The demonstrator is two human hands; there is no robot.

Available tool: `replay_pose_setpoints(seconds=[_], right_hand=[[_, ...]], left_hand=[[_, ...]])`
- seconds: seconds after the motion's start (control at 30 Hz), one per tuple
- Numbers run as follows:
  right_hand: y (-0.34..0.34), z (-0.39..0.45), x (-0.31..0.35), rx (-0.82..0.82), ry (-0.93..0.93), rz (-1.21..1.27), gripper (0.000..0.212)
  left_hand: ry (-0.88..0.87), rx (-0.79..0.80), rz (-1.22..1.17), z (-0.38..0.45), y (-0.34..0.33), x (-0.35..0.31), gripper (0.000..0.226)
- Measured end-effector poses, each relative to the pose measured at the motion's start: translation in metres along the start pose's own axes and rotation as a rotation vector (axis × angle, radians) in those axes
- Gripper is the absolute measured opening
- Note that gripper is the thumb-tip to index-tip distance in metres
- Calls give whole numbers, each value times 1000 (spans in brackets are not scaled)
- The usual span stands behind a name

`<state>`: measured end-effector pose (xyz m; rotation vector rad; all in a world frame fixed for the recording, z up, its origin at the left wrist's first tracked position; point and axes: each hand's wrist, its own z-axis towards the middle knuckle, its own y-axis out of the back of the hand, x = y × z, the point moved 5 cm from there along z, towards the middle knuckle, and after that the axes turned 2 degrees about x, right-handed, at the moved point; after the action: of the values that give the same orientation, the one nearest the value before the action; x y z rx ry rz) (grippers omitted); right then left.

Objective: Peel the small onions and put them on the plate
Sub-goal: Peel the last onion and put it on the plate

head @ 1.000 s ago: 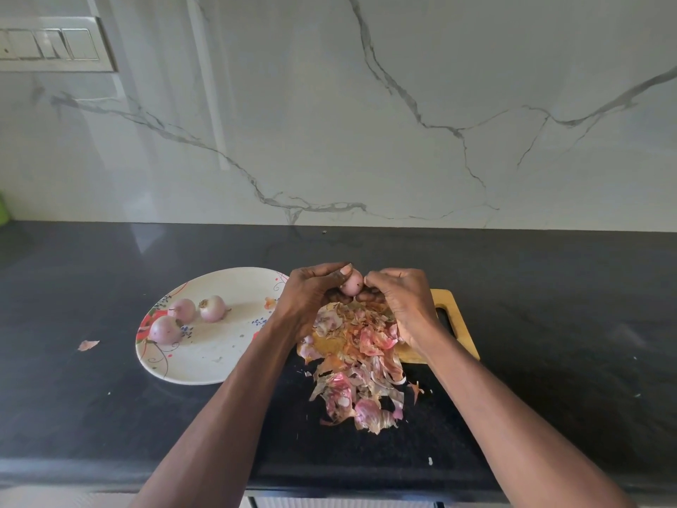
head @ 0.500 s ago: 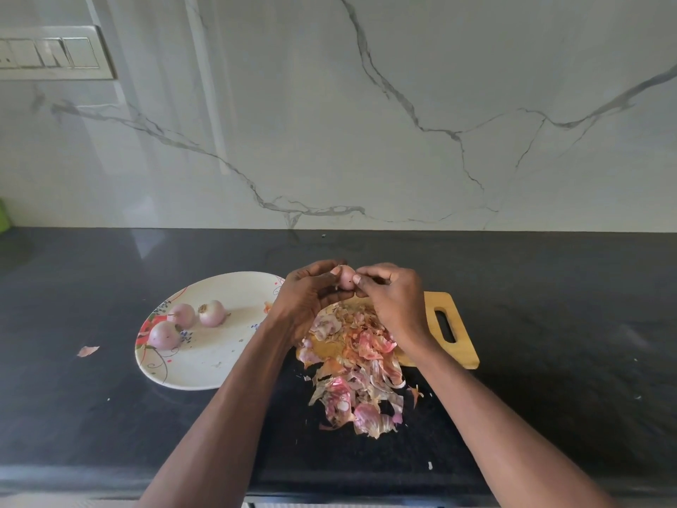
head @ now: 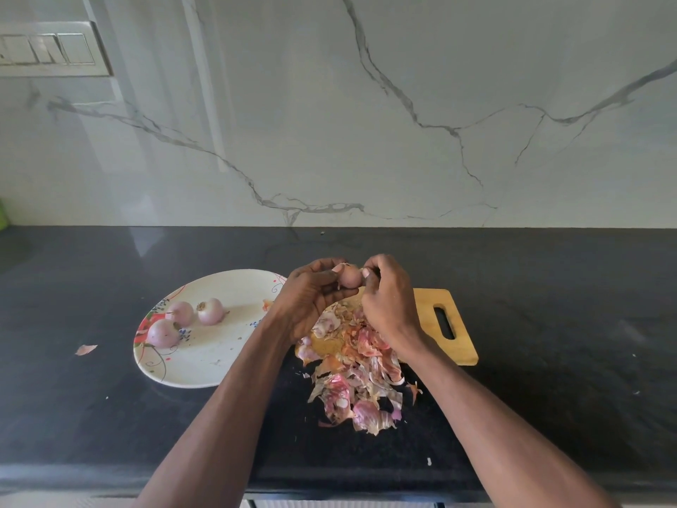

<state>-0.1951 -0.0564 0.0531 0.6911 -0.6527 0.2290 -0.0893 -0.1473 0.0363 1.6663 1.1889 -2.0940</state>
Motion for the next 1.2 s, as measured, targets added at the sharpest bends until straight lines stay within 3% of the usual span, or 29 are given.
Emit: replay_pose_setpoints(seconds=[0.17,0.47,0.73,0.93,1.07,1.2], right_hand=[[5,4,-12,-8,-105,59,11],[11,-2,6,33,-76,314,23],[10,-4,-1,0,-147,422,7],[8,-2,-5,35,-174,405,9],[9,-2,0,30,-87,381,26],[10,-4,1,12,-101,403,21]], left_hand=[[19,1,-11,-2,1,-3,19],[-4,-88,-25,-4,6,-6,7],[-1,-105,-9,-7,2,-4,8],[16,-123,-61,-6,3,-4,6],[14,-112,-54,-6,3,-5,6],[18,-102,14,-6,3,-5,12]])
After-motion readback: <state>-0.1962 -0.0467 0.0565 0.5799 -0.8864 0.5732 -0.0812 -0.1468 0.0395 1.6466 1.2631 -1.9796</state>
